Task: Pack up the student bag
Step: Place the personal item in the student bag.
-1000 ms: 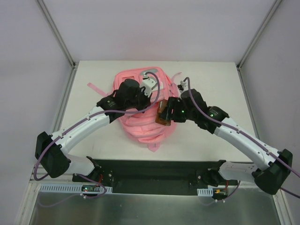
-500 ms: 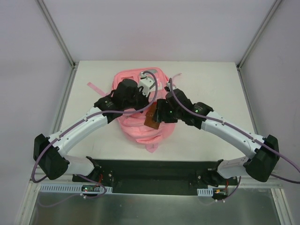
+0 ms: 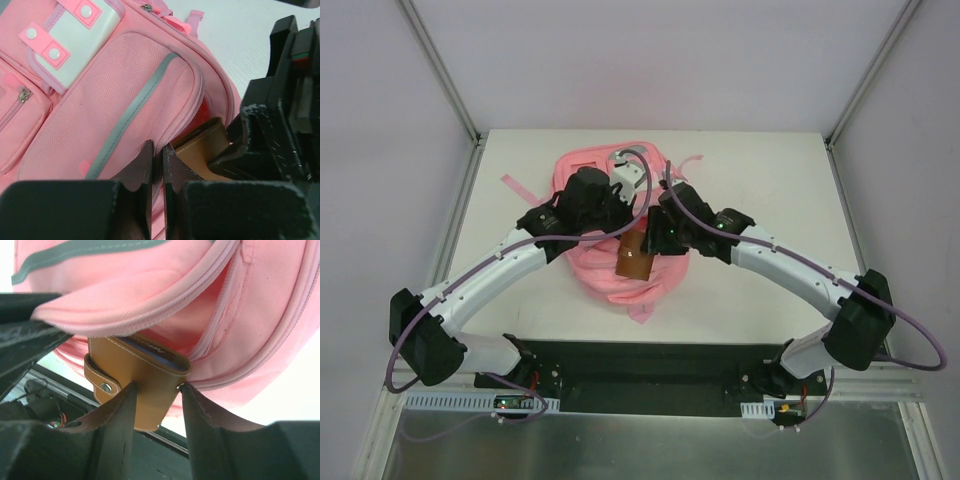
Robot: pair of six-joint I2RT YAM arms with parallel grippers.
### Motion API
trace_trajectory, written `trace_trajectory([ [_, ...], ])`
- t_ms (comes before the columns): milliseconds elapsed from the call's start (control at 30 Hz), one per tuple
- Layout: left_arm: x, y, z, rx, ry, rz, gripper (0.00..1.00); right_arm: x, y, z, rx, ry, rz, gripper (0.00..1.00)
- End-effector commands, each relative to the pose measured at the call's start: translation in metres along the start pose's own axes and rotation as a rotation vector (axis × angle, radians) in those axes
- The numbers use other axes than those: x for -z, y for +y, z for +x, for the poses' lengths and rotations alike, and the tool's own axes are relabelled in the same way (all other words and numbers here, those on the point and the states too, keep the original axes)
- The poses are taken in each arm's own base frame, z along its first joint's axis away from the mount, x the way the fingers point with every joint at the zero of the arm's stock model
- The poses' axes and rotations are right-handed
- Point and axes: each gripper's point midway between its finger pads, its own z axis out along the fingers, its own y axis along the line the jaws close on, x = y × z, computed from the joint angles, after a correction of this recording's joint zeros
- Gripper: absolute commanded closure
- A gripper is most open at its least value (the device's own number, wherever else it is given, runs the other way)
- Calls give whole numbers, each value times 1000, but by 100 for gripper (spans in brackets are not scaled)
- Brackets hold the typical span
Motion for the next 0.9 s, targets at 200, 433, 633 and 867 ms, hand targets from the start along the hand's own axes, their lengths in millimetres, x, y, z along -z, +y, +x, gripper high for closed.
trace_trajectory([
  [200,29,-8,-50,54,-182,28,100,-24,6,-17,-144,-111,-108,44],
  [433,29,-9,-53,59,-186,33,100,-29,6,-16,-181,-117,-137,96],
  [633,27,-8,-51,57,-181,31,100,-6,10,-33,-220,-211,-200,99],
  [867,26,-13,-50,71,-175,55,100,10,-2,-68,-301,-361,-166,99],
])
